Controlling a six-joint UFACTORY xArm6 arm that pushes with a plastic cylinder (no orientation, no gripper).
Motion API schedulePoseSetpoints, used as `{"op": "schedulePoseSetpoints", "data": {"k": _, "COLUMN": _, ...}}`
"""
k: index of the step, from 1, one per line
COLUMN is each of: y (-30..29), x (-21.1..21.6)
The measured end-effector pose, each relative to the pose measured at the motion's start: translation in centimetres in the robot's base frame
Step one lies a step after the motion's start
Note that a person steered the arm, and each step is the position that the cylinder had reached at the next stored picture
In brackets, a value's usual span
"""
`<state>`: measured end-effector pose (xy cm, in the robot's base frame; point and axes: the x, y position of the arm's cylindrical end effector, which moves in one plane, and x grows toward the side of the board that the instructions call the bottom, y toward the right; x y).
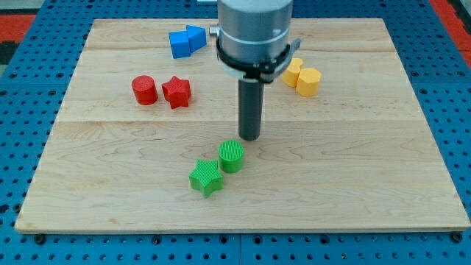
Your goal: Move the green circle diagonal below the red star
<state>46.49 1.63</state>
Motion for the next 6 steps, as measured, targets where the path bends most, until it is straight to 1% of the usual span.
{"op": "schedulePoseSetpoints", "data": {"k": 1, "y": 1.0, "x": 3.8}}
{"op": "schedulePoseSetpoints", "data": {"k": 2, "y": 0.3, "x": 5.8}}
{"op": "schedulePoseSetpoints", "data": {"k": 3, "y": -2.8, "x": 6.1}}
{"op": "schedulePoseSetpoints", "data": {"k": 4, "y": -7.0, "x": 4.6}}
{"op": "schedulePoseSetpoints", "data": {"k": 5, "y": -6.8, "x": 6.2}}
{"op": "schedulePoseSetpoints", "data": {"k": 6, "y": -6.8, "x": 5.3}}
